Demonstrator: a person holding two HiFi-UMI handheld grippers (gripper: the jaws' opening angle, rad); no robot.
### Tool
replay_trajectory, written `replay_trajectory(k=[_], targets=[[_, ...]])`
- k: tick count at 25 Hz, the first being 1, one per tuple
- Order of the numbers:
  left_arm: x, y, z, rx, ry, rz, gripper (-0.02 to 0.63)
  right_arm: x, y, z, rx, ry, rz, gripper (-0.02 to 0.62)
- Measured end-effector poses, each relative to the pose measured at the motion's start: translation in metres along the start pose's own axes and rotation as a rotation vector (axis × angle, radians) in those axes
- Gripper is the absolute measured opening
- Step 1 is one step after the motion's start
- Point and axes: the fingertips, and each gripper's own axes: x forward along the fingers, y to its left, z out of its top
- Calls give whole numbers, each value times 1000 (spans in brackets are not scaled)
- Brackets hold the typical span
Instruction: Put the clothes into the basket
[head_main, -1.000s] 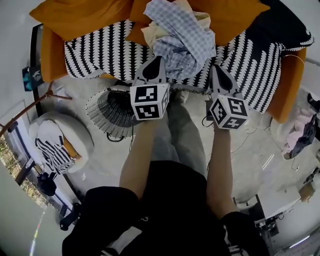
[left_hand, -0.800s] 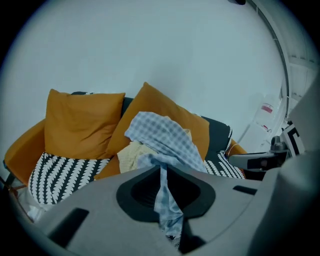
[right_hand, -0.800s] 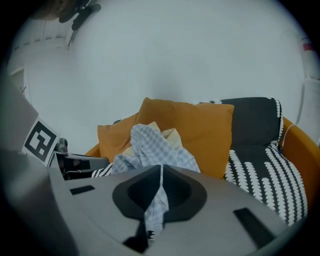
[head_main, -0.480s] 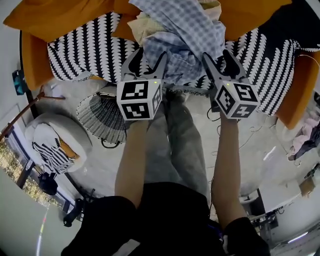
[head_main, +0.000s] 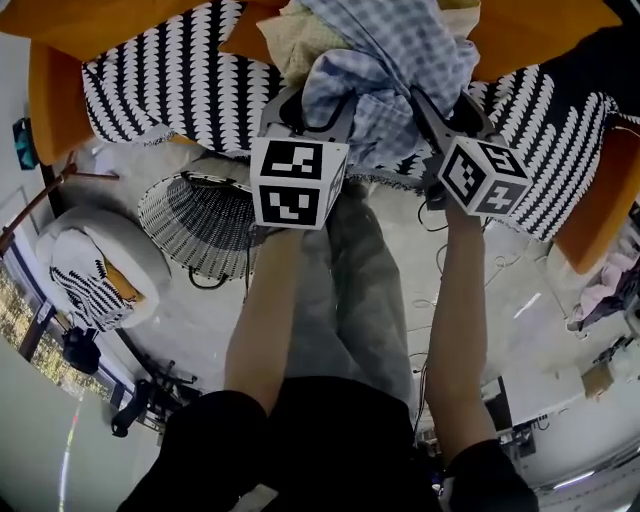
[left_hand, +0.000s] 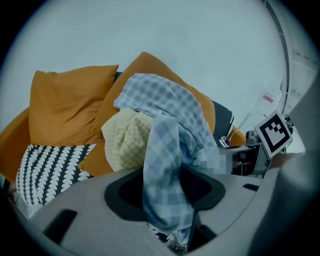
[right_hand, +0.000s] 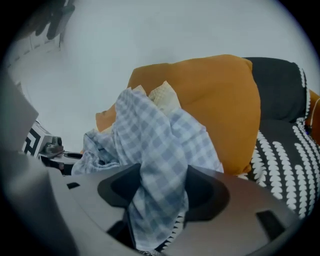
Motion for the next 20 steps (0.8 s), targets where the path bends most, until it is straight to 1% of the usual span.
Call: replay_trajectory(k=[1, 2, 3, 4, 6, 7, 10, 12, 15, 18, 20], targets=[[-1, -2, -1, 15, 6, 2, 184, 1, 2, -2, 6, 11, 13, 263], [-2, -4, -1, 31, 10, 2, 149, 2, 4, -2, 2, 21, 19, 222], [-4, -6, -1, 45, 11, -3, 122, 1, 7, -2, -12, 30, 16, 196], [-5, -8, 0, 58, 10, -10, 109, -1, 10, 0, -33, 34, 6, 171], [-11, -13, 3, 77, 4, -25, 93, -9, 16, 5, -62, 24, -11, 102], [-15, -17, 4, 82, -1, -31, 86, -16, 20, 6, -57, 9, -11, 89], [-26, -35, 8, 109, -24, -58, 77, -44, 23, 10, 13, -51, -8, 80], [-35, -51, 13, 120, -49, -81, 76, -68, 22, 13, 34, -93, -28, 81], [-51, -69, 21, 103, -102, -115, 75, -101, 24, 20, 21, -153, -67, 81], [-69, -87, 26, 90, -167, -167, 74, -132, 28, 26, 21, -223, -112, 81], [-83, -96, 29, 85, -206, -197, 74, -151, 34, 31, 20, -274, -124, 81]])
